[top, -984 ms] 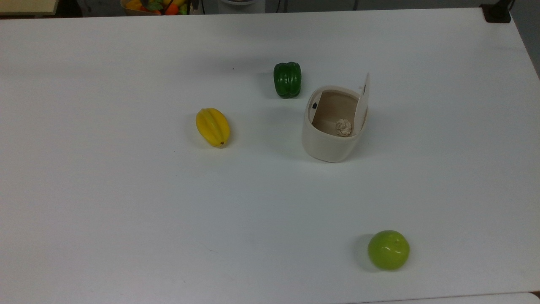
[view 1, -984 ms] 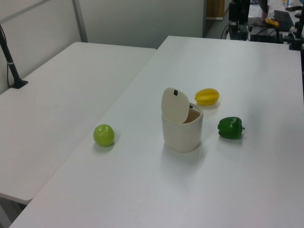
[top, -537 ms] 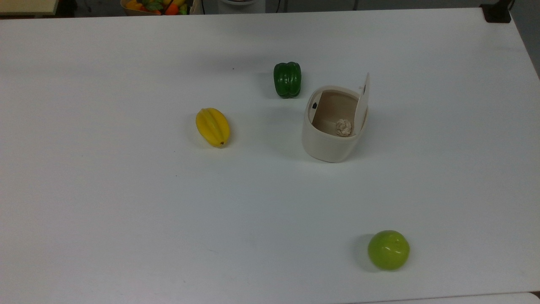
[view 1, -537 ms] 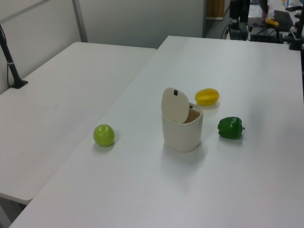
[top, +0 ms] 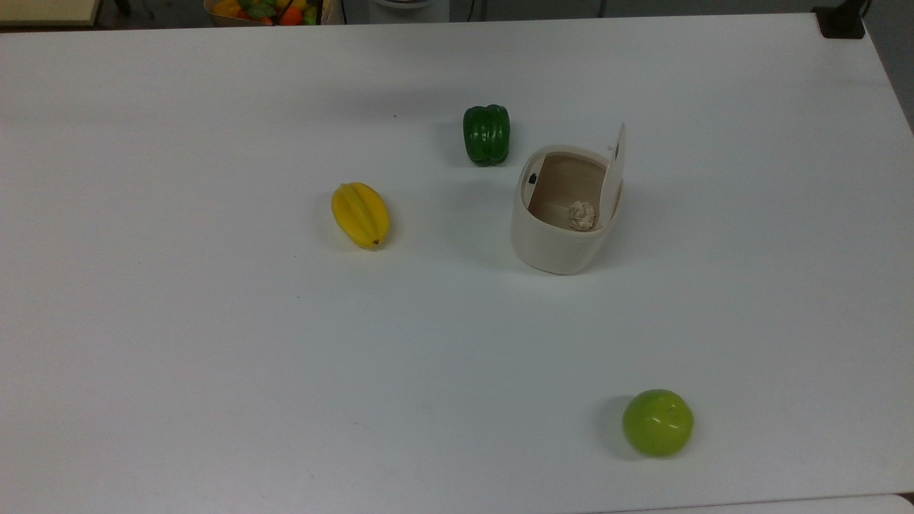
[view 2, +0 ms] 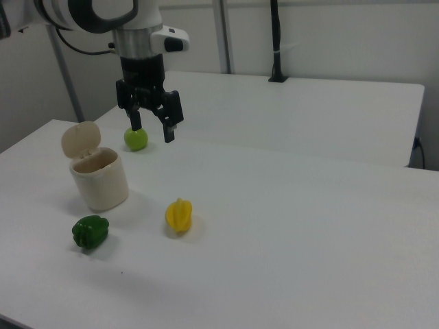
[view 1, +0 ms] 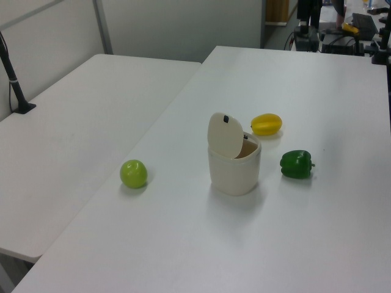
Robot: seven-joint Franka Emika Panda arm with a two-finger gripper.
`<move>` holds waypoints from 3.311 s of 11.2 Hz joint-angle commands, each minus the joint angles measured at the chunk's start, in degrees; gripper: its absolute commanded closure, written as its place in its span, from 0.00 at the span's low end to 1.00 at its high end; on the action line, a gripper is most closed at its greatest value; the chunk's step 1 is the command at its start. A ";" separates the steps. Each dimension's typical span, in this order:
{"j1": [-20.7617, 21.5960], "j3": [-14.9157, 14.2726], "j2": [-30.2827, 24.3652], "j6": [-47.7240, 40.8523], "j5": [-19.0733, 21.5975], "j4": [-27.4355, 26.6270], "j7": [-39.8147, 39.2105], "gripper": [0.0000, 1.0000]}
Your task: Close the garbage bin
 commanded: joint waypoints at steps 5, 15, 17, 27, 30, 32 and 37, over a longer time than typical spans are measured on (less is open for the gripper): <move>-0.34 0.46 -1.30 1.45 0.53 -0.99 0.48 0.06; 2.21 0.81 0.20 2.59 0.44 -1.52 -2.42 1.00; 4.31 0.90 2.03 4.87 0.88 -1.52 -2.60 1.00; 5.38 12.57 4.68 26.83 12.93 0.76 -7.60 1.00; 6.25 16.79 6.17 29.66 12.22 2.24 -10.85 1.00; 9.32 17.94 7.66 29.66 10.03 3.22 -10.51 1.00; 12.67 19.88 11.26 29.93 6.42 3.75 -10.34 1.00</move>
